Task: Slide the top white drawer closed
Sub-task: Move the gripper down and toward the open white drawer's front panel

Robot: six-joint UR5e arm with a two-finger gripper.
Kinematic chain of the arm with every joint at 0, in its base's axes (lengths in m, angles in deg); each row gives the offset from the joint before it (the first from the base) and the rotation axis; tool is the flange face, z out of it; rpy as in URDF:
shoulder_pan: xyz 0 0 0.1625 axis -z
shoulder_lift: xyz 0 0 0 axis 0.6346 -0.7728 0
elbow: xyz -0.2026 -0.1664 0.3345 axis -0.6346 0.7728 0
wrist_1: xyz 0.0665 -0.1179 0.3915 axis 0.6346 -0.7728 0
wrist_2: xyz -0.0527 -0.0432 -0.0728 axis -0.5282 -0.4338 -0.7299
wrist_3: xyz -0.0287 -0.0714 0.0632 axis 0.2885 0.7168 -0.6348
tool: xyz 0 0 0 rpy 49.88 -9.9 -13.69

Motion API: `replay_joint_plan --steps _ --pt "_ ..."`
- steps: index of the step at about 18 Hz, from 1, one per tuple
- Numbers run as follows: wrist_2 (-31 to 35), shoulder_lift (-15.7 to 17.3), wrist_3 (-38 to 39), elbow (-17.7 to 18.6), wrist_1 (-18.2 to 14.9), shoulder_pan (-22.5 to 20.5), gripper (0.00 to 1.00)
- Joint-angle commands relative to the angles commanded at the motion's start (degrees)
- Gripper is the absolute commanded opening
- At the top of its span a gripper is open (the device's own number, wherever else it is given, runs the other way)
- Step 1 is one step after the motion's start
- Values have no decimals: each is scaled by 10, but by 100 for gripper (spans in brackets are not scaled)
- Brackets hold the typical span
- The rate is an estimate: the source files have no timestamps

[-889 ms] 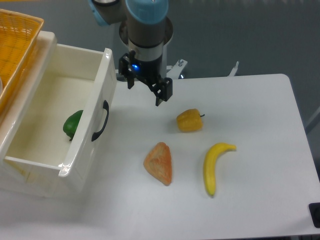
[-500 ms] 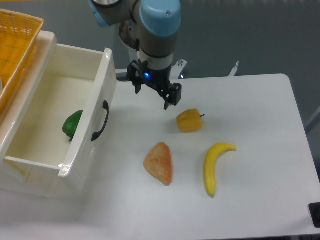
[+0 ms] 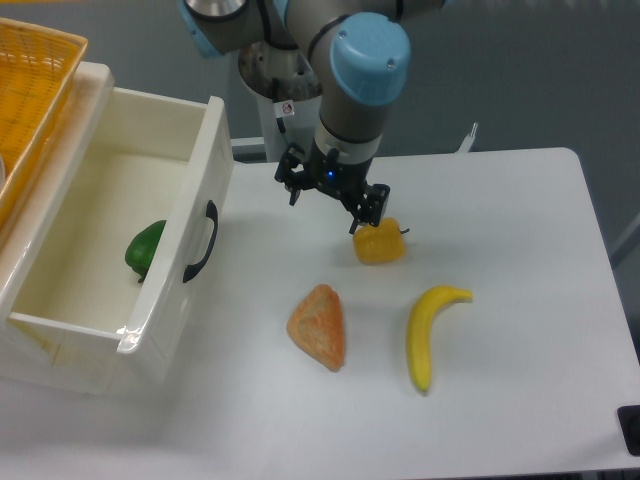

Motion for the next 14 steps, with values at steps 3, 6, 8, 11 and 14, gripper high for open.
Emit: replay_joint_plan --steps 3,6,8,11,14 --pt "0 -13 10 15 17 -1 100" --pt "-1 -30 41 20 40 3 100" --pt "-3 -40 88 20 42 4 100" --pt "-4 -57 99 19 47 17 100" --pt "-23 -69 151 20 74 24 100"
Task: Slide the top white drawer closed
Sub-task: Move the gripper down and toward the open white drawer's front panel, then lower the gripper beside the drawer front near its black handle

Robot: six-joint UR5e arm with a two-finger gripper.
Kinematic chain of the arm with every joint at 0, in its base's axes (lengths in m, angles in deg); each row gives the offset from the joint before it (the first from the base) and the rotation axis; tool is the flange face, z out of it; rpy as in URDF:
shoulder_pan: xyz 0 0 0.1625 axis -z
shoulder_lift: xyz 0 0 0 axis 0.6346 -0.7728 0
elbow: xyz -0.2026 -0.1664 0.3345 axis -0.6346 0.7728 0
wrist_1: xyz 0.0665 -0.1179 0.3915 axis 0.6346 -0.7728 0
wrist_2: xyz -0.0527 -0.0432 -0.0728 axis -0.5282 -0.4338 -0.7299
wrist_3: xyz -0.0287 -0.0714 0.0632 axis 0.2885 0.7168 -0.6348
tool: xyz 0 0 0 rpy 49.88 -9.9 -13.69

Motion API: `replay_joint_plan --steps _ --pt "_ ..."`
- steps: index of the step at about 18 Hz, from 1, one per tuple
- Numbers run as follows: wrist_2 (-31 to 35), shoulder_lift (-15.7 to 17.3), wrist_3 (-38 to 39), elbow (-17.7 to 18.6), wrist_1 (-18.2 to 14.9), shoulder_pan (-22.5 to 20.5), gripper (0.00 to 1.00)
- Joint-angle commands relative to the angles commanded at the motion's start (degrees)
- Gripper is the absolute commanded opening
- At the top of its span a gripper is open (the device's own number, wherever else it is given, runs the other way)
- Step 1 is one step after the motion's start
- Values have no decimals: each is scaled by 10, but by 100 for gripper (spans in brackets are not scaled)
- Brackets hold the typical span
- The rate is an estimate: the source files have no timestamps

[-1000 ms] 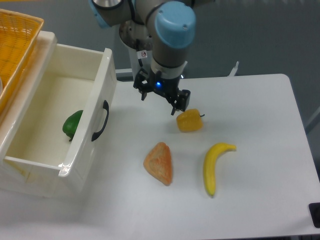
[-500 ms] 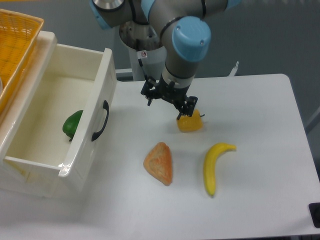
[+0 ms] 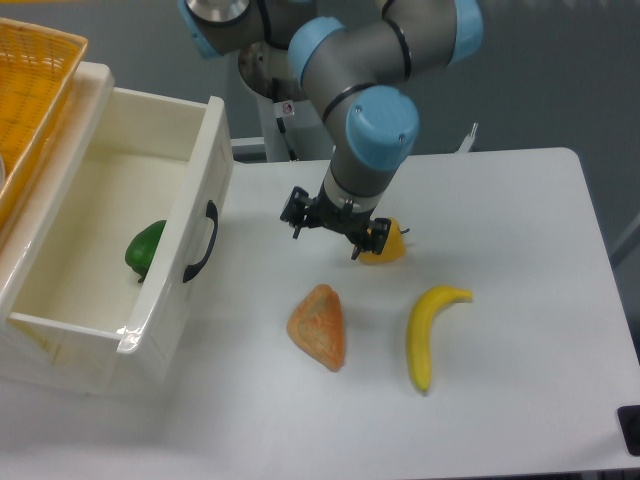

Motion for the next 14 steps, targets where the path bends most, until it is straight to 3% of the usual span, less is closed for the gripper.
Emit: replay_joint_plan --steps 14 --pt "-1 -39 13 -7 19 52 100"
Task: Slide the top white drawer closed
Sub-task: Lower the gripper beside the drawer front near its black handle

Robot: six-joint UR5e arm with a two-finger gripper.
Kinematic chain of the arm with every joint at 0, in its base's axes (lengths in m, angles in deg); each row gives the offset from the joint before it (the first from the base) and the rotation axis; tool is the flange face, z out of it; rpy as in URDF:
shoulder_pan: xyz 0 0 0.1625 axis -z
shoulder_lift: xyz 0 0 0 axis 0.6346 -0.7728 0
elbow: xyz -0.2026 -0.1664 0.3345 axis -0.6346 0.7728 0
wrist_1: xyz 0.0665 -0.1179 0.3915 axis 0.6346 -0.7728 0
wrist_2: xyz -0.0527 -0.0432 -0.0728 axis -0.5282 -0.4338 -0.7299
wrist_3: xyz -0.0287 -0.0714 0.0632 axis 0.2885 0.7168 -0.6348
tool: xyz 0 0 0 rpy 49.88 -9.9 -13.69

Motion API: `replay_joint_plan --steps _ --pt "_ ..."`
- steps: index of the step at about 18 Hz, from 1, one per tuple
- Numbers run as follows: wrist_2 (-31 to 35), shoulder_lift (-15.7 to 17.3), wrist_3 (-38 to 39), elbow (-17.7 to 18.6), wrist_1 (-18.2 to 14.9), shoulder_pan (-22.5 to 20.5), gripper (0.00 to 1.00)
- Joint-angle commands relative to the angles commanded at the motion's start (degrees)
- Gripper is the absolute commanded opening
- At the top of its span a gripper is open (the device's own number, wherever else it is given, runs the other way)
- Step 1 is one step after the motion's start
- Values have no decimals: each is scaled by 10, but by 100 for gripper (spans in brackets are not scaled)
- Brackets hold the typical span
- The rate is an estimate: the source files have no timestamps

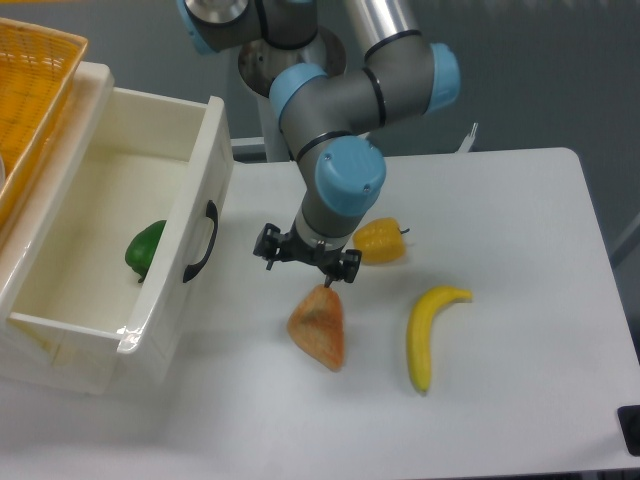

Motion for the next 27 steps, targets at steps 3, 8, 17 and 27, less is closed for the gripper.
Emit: replay_joint_plan --steps 3,8,17,27 --pt "0 -7 0 -1 1 11 100" --pt "0 -11 0 -1 1 21 100" --pt "-1 -11 4 -2 1 30 100" --pt "-3 -5 5 -3 1 41 100"
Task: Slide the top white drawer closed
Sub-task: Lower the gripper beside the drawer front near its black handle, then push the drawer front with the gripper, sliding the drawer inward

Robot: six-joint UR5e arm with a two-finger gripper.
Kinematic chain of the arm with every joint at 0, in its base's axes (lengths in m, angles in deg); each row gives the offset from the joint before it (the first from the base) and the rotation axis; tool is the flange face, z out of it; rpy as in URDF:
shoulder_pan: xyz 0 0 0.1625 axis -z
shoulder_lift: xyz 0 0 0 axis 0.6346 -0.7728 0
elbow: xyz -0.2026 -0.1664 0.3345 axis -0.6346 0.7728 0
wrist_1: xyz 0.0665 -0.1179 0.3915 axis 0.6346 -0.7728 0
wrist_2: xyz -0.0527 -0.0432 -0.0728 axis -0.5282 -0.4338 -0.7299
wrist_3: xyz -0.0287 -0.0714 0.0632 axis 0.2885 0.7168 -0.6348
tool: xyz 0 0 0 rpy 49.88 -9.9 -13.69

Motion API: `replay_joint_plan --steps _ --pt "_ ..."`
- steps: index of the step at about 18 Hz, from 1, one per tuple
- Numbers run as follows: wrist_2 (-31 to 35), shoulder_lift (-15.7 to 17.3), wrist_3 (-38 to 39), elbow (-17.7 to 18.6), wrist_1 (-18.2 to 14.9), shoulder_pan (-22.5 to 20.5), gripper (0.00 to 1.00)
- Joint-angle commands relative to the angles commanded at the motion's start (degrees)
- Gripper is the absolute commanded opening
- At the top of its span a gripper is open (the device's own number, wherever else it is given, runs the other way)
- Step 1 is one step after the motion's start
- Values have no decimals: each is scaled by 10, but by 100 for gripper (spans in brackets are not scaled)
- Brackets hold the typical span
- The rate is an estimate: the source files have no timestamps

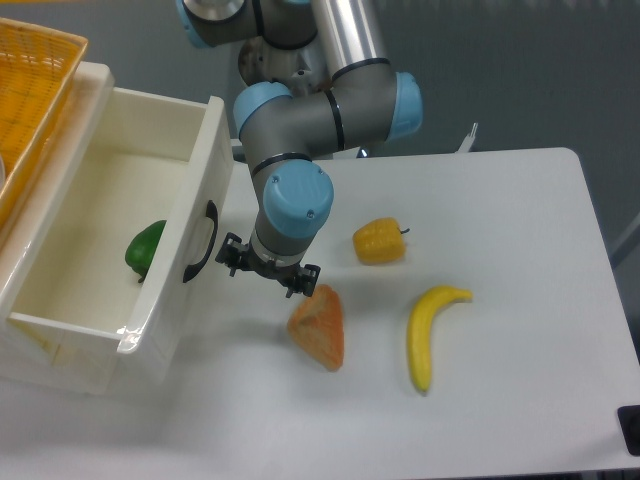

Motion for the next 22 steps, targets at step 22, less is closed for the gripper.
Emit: replay_joint_plan --steps 22 --pt "-16 7 13 -12 -1 34 100"
